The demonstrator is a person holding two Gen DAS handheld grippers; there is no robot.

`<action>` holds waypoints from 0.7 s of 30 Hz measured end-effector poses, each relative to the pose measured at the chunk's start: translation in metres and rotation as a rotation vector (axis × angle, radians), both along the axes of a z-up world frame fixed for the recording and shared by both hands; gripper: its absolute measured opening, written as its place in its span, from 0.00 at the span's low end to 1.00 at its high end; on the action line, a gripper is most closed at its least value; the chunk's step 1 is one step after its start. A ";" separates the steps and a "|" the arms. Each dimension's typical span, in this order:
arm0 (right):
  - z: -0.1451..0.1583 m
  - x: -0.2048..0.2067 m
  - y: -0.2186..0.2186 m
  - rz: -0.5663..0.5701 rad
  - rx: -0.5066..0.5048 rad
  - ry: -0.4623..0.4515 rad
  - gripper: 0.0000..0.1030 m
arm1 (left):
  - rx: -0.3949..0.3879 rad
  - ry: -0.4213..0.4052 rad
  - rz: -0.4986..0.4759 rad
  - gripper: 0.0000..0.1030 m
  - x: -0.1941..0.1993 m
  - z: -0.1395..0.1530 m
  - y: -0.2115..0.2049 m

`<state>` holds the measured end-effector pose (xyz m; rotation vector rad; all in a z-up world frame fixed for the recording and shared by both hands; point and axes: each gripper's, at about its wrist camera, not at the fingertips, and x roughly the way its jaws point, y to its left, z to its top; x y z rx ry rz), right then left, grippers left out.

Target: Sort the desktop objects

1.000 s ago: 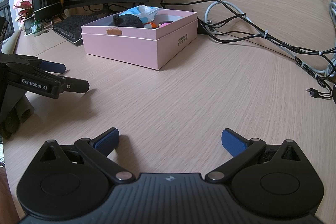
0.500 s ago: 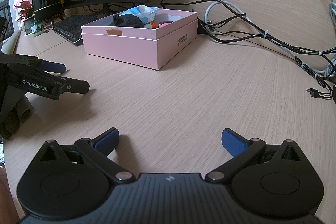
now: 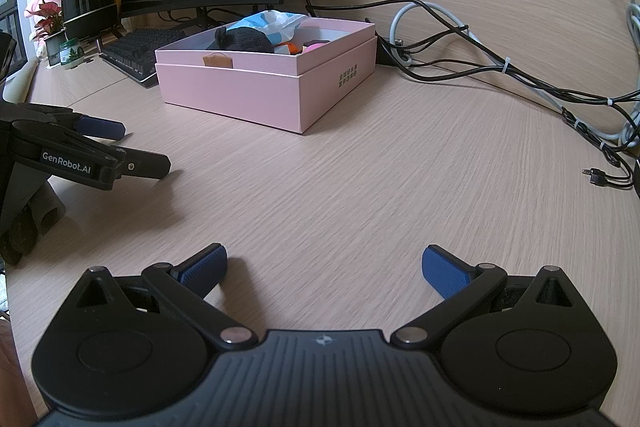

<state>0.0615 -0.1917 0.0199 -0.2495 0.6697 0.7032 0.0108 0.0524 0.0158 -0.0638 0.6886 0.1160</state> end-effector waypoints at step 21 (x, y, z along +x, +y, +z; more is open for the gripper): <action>0.000 0.000 0.000 0.000 0.000 0.000 1.00 | 0.029 0.014 -0.006 1.00 -0.005 -0.001 -0.004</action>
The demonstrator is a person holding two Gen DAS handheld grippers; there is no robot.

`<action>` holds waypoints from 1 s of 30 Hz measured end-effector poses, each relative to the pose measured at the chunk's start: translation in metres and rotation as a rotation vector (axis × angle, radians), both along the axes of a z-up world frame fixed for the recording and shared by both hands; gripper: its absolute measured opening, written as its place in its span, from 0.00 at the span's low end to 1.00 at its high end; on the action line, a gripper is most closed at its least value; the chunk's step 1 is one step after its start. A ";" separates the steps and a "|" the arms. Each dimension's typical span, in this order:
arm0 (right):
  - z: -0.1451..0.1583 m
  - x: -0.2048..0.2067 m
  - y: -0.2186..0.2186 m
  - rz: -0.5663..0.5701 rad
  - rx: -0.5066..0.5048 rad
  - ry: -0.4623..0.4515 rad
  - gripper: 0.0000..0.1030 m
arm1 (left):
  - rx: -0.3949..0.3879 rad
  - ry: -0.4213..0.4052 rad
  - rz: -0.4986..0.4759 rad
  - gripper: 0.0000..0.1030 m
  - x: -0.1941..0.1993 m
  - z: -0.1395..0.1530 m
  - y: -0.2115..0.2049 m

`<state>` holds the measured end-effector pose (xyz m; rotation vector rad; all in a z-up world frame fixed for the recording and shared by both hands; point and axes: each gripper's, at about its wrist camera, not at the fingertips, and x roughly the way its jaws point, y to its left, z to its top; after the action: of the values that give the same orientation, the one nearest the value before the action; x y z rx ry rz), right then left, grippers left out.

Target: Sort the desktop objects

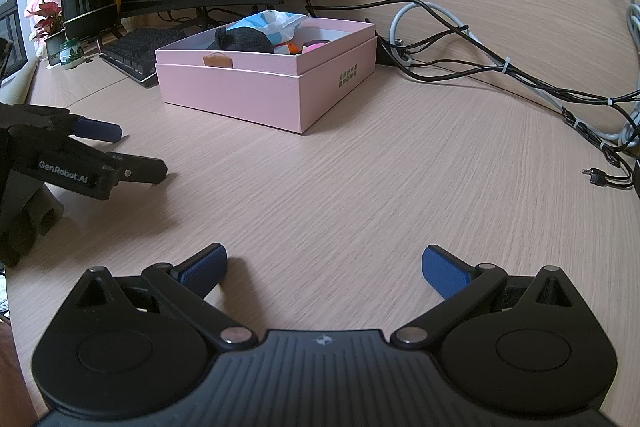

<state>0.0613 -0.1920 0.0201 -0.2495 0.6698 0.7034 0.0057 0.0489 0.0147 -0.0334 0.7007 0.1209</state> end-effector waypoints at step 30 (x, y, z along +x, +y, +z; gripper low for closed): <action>0.000 0.001 0.000 0.000 0.000 0.000 1.00 | -0.006 0.007 -0.018 1.00 -0.005 0.001 0.000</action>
<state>0.0620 -0.1920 0.0196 -0.2495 0.6698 0.7036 0.0002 0.0489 0.0155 -0.0326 0.7082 0.1021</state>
